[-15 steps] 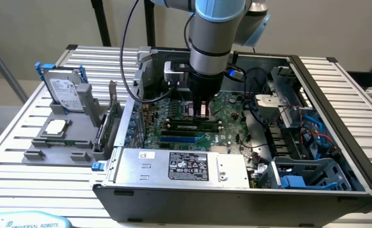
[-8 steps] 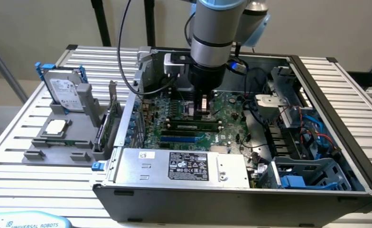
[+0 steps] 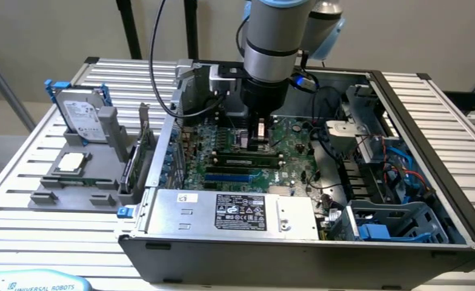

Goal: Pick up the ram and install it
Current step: 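Press down the ram until it locks into place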

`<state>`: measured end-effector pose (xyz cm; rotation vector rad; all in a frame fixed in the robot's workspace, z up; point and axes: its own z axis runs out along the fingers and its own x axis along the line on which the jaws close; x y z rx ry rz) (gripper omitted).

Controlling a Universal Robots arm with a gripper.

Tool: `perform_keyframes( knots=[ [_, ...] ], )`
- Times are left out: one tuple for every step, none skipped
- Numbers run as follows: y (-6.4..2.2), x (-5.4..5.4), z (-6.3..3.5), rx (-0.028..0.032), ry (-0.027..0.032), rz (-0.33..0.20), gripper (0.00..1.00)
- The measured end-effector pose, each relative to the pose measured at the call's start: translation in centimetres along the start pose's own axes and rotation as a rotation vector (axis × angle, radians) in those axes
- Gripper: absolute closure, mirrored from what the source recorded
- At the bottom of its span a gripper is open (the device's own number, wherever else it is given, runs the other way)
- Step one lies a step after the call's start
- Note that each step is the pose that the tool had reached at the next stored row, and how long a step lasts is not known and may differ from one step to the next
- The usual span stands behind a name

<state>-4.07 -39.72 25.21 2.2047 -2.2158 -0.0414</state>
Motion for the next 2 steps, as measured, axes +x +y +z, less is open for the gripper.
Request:
perform_keyframes(
  knots=[
    [0.00, 0.00, 0.00, 0.0000, 0.0000, 0.000, 0.89],
    [0.00, 0.00, 0.00, 0.0000, 0.0000, 0.000, 0.89]
  ],
)
